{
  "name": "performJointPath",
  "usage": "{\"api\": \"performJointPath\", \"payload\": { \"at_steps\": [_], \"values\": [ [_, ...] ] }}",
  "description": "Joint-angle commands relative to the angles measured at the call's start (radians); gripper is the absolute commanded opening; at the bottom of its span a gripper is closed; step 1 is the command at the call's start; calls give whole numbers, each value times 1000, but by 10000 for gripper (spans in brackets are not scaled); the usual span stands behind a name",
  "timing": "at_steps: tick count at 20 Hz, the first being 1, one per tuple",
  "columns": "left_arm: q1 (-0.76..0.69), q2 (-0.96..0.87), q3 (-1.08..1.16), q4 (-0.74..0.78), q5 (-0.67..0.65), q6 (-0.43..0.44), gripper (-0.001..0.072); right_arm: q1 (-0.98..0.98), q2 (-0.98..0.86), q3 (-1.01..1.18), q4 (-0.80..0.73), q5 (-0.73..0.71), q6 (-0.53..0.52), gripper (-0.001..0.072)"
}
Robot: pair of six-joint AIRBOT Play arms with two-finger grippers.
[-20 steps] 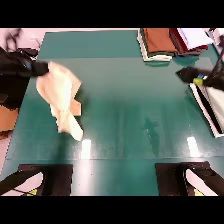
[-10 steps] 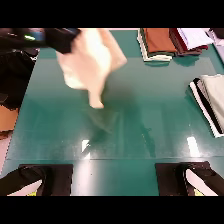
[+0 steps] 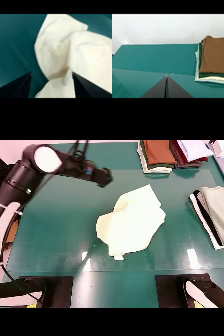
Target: Fold the shirts.
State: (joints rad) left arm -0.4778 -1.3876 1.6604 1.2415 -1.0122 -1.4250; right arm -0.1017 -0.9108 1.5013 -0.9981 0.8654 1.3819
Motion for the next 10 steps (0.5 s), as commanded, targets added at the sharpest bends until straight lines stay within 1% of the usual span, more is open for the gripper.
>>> {"api": "performJointPath", "payload": {
  "at_steps": [1,3,5,8,10],
  "values": [
    [197,-17,-84,-29,-169,-44,582,1,0,-4,0,7,0,22],
    [254,-17,-223,-76,-171,-42,582,1,0,-27,1,7,0,22],
    [257,-17,-383,-137,-127,-37,582,1,0,-55,3,10,0,22],
    [204,-18,-587,-244,14,5,582,1,0,-82,3,9,0,22],
    [143,-26,-650,-261,100,5,582,1,0,-82,3,9,0,22]
  ]
}}
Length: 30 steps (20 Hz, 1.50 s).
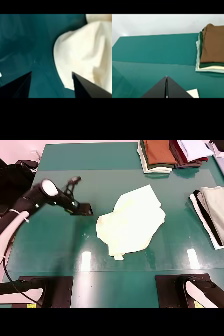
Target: Fold the shirts.
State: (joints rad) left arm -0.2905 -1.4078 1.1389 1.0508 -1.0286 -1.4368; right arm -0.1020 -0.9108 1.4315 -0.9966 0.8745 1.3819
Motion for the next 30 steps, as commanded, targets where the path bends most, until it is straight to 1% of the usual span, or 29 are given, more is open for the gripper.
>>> {"api": "performJointPath", "payload": {
  "at_steps": [1,4,6,7,8,9,10,11,13,16,17,18,20,21,23,26,30],
  "values": [
    [-74,-19,-132,-70,131,16,582,1,0,-12,2,0,0,22],
    [-140,-68,-132,-73,157,1,582,1,0,-12,2,11,0,22],
    [-146,-85,-132,-100,157,-5,581,1,0,-12,2,25,0,23],
    [-146,-85,-130,-114,161,-3,530,1,0,-12,2,26,0,22],
    [-146,-85,-126,-116,165,-2,341,1,0,-12,2,26,0,22],
    [-146,-85,-122,-116,174,-2,171,1,0,-12,2,27,0,22],
    [-145,-84,-113,-114,178,-1,22,1,0,-12,2,32,0,22],
    [-131,-79,-91,-108,172,-2,24,0,0,-12,-4,47,0,22],
    [-61,-44,-16,-108,150,-2,24,0,0,-12,-89,122,1,22],
    [82,42,114,-108,149,5,23,0,-33,-27,-226,345,9,22],
    [119,64,148,-108,145,6,23,0,-47,-69,-254,387,15,22],
    [150,82,174,-106,143,6,23,0,-59,-127,-258,394,17,22],
    [180,97,198,-91,126,6,24,0,-92,-285,-253,356,17,23],
    [183,98,198,-85,111,6,24,0,-115,-359,-251,321,17,49],
    [183,91,194,-73,74,6,24,1,-195,-484,-217,264,17,466],
    [183,89,190,-58,55,6,24,16,-345,-585,-51,204,6,474],
    [183,89,190,-56,55,5,24,108,-484,-574,80,138,-59,474]
  ]
}}
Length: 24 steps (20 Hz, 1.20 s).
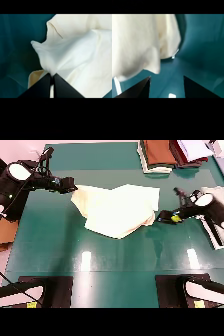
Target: Fold the shirts.
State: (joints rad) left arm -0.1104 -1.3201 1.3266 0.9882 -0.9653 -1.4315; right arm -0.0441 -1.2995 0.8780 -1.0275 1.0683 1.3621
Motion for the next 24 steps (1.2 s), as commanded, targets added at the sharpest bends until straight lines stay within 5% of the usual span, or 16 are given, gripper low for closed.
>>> {"api": "performJointPath", "payload": {
  "at_steps": [1,3,5,16,24],
  "values": [
    [3,1,2,6,-8,0,24,75,-119,2,112,-73,-39,472],
    [3,1,2,6,-9,0,24,107,-153,47,110,-112,-39,349],
    [3,2,3,7,-8,2,24,119,-156,79,109,-157,-43,23],
    [3,464,431,131,-11,46,23,-91,417,735,-23,172,-46,19],
    [3,527,438,130,-162,40,23,-174,353,1051,-19,343,98,18]
  ]
}}
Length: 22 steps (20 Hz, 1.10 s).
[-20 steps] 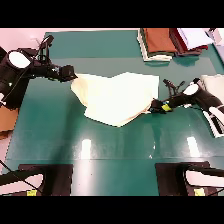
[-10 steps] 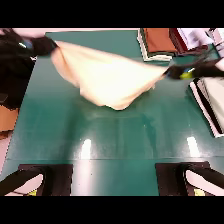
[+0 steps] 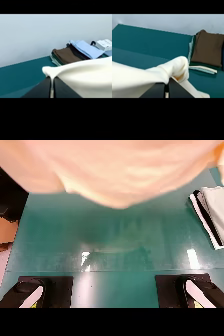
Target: Fold the shirts.
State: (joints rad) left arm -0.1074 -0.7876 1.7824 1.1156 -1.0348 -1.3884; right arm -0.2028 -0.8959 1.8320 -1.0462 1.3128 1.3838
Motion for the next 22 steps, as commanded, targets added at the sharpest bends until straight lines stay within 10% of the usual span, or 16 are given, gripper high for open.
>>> {"api": "performJointPath", "payload": {
  "at_steps": [1,6,11,12,13,14,17,18,19,22],
  "values": [
    [0,-28,-59,2,-135,-13,23,1,-97,105,-3,132,100,18],
    [0,-168,-454,-5,-233,-23,23,192,-437,104,-114,298,135,18],
    [0,-315,-778,24,26,10,24,337,-761,105,-322,117,134,23],
    [0,-349,-779,50,68,9,24,339,-792,106,-306,55,134,60],
    [7,-369,-778,60,109,8,24,337,-816,114,-293,14,134,322],
    [23,-381,-777,59,154,0,24,326,-832,134,-278,12,135,414],
    [117,-384,-771,53,230,-35,25,277,-814,148,-243,61,131,413],
    [150,-384,-771,53,232,-28,116,253,-792,124,-224,77,119,414],
    [181,-385,-771,53,227,-24,366,229,-762,81,-211,90,114,413],
    [285,-384,-771,52,135,-5,427,156,-654,-94,-160,113,88,414]
  ]
}}
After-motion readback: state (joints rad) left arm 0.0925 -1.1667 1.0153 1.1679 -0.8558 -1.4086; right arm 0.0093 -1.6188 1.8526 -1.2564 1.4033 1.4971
